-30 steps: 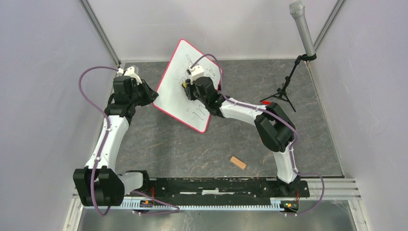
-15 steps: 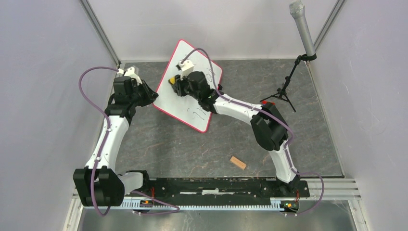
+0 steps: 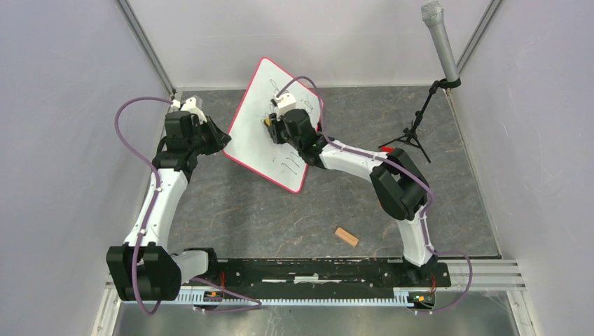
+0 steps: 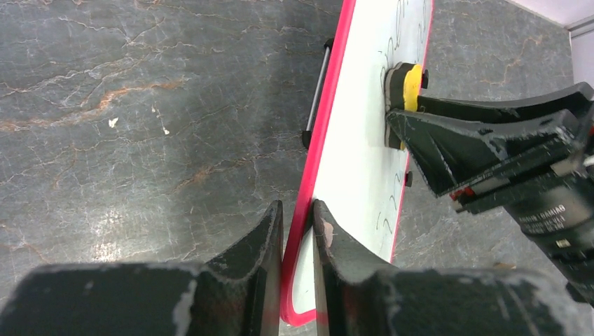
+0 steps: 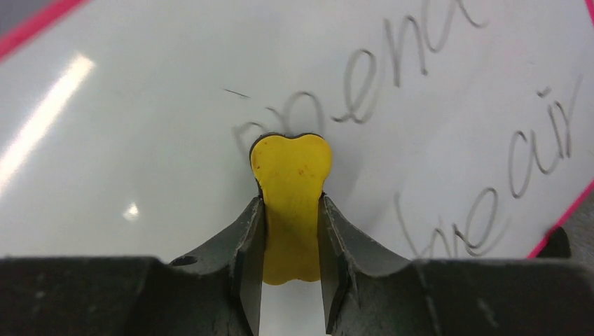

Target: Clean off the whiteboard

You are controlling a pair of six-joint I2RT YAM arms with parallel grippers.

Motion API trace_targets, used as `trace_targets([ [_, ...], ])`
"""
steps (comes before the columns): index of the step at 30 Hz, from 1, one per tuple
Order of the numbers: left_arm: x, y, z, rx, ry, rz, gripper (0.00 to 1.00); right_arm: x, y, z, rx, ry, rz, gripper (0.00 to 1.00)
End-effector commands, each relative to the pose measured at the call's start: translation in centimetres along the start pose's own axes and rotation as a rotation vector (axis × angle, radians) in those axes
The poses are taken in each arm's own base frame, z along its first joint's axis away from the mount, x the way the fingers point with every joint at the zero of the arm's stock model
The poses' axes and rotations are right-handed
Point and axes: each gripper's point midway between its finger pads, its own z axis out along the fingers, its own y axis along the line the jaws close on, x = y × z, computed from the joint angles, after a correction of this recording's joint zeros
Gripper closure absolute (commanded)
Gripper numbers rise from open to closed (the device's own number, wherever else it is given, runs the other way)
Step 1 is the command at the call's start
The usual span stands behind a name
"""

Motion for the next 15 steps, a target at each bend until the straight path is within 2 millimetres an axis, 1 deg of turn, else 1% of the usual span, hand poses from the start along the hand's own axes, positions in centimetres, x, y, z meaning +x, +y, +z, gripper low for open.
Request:
trace_targets([
  [1, -0.5, -1.0, -0.3, 0.044, -0.014, 0.026, 0.98, 1.1, 8.2, -0.3, -0.202, 0.066, -0.092, 0.78],
  [3, -0.5, -1.1, -0.3, 0.047, -0.014, 0.030, 0.98, -1.1, 8.5, 1.0, -0.189, 0.030, -0.122, 0.78],
  [5, -0.6, -1.0, -0.3, 0.041, -0.018, 0.033, 0.98, -1.7, 8.1, 2.2, -0.178, 0.012, -0.155, 0.78],
  [6, -0.6, -0.9, -0.3, 0.040, -0.019, 0.036, 0.98, -1.4, 7.8, 2.7, -0.172, 0.016, -0.163, 0.78],
  [8, -0.6, -0.9, -0.3, 0.035, -0.019, 0.037, 0.98, 0.0, 6.4, 3.2, -0.156, 0.028, -0.140, 0.78],
  [11, -0.6, -0.7, -0.2, 0.025, -0.016, 0.040, 0.98, 2.9, 3.4, 3.9, -0.143, 0.085, -0.031, 0.78],
  [12, -0.6, -0.7, -0.2, 0.026, -0.015, 0.040, 0.98, 3.6, 2.3, 4.0, -0.126, 0.107, -0.008, 0.79],
  [14, -0.7, -0.8, -0.2, 0.030, -0.015, 0.040, 0.98, 4.9, -0.2, 3.8, -0.065, 0.140, 0.021, 0.79],
  [15, -0.7, -0.8, -0.2, 0.031, -0.014, 0.040, 0.98, 5.4, -1.0, 3.6, -0.043, 0.149, 0.028, 0.79],
])
